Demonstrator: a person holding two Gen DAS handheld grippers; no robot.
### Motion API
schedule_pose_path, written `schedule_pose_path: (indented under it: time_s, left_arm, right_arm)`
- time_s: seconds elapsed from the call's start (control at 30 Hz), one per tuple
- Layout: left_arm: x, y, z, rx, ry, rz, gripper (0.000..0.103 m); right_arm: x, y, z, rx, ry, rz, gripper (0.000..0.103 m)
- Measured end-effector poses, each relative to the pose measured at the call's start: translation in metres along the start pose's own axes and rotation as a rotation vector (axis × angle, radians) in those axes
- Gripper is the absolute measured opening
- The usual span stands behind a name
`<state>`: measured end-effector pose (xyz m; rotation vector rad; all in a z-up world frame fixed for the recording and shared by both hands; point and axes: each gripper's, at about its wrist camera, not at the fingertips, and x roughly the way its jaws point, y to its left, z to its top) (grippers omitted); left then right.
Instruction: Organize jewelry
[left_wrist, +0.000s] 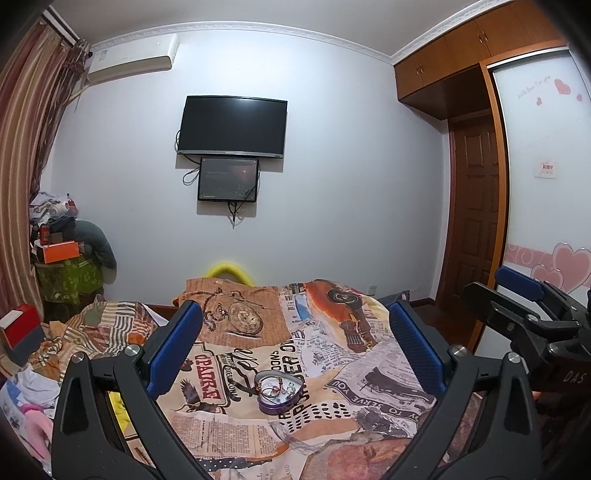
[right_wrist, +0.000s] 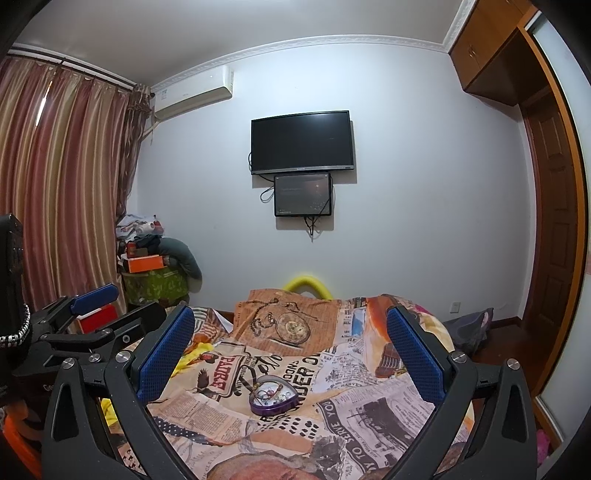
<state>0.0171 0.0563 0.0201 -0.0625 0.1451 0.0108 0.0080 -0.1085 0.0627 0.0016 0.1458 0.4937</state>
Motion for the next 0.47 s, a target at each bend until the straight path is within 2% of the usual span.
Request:
schedule_pose_path:
  time_s: [0.47]
  left_arm:
    - [0.0017, -0.0025, -0.0008, 0.002, -0.006, 0.0, 0.102]
  right_arm:
    - [0.0001, -0.0028, -0.0026, 0.015, 0.004, -0.007, 0.103]
